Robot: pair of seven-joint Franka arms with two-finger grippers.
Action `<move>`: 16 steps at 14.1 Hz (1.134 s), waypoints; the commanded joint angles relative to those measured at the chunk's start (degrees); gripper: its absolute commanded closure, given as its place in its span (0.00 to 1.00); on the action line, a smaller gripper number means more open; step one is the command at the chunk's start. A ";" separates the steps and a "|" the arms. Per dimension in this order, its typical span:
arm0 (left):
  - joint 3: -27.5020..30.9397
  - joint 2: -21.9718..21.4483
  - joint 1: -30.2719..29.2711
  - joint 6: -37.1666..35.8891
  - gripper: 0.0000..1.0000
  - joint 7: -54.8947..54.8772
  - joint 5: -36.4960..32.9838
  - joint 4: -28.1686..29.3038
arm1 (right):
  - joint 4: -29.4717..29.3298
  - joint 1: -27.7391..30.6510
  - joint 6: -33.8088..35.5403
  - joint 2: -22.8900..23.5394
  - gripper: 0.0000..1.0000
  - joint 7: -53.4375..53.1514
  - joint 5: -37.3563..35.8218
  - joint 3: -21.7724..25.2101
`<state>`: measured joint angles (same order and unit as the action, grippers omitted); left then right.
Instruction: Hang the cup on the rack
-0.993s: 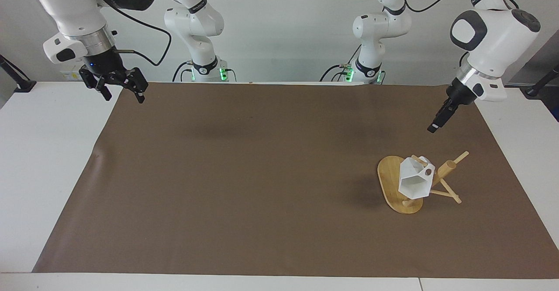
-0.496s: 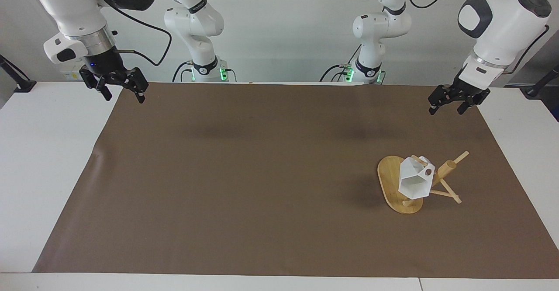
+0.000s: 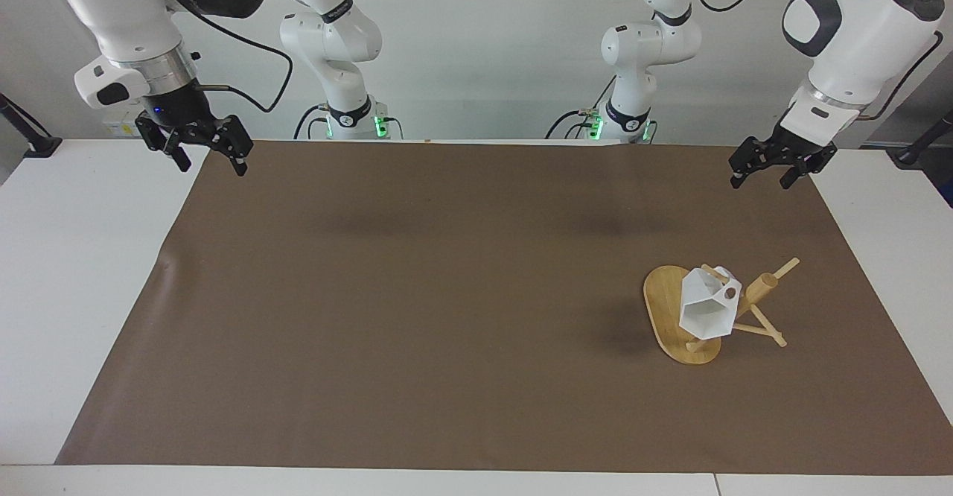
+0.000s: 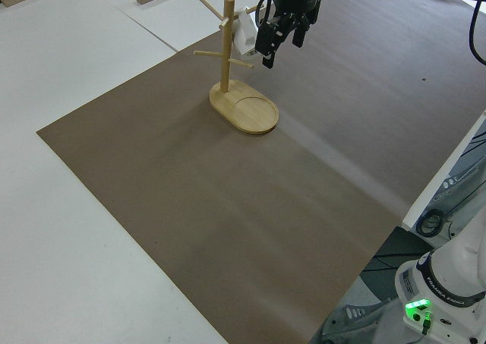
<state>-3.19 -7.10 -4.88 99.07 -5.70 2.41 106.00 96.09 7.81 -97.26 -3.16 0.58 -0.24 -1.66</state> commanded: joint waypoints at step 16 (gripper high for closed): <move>4.95 2.00 10.59 -7.31 0.00 4.83 -2.32 -9.93 | 0.59 0.01 0.40 -0.79 0.00 1.09 1.21 -0.10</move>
<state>1.16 -4.60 5.04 90.35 -2.09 1.40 94.95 96.09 7.61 -97.25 -3.16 0.58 -0.24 -1.69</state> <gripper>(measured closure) 0.000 0.000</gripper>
